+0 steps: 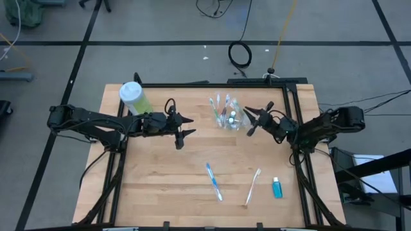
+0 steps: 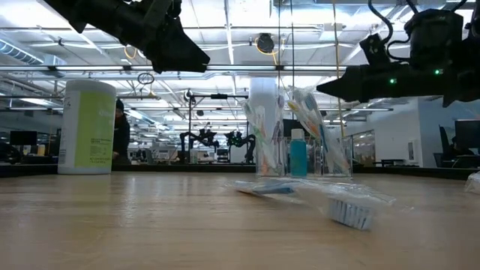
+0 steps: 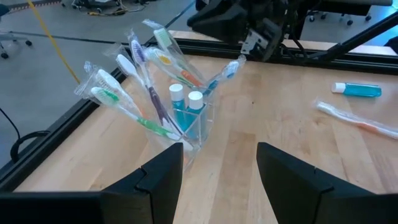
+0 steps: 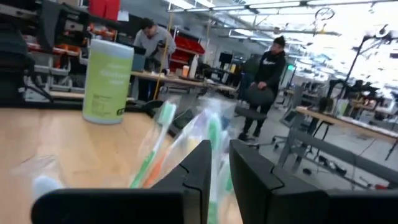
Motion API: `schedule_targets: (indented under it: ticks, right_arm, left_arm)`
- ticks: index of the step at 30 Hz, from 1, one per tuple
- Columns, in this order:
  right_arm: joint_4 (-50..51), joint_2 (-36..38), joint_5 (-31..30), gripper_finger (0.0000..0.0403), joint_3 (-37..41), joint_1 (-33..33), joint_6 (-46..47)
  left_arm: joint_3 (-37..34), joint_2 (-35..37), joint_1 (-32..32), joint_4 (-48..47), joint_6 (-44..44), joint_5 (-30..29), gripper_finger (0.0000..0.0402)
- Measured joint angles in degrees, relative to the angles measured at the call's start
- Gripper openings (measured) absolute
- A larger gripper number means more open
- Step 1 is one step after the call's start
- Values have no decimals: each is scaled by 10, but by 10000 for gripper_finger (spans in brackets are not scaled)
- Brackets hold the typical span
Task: Pick & Place toothbrushing station
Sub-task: Put the green toothbrush into the transparent organizer
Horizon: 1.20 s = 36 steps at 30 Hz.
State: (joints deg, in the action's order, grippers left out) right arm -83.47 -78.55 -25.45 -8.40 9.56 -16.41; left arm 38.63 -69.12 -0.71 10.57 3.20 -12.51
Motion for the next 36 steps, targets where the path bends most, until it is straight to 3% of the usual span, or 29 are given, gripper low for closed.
schedule_targets:
  ticks: [4,11,18,24,29,36]
  right_arm:
    - [1,16,5,50,-1,2,-8]
    - [45,4,136,100,-38,40,18]
    - [91,-9,93,161,-69,74,52]
    - [135,-9,92,184,-71,81,68]
    - [183,-9,92,172,-71,81,74]
    - [181,-9,92,96,-71,81,73]
  left_arm:
    - [0,0,0,0,0,0,212]
    - [0,0,0,3,1,0,212]
    - [0,0,0,3,-1,0,212]
    - [0,0,0,3,-3,0,212]
    - [0,0,0,3,-3,0,212]
    - [0,0,0,3,-2,0,212]
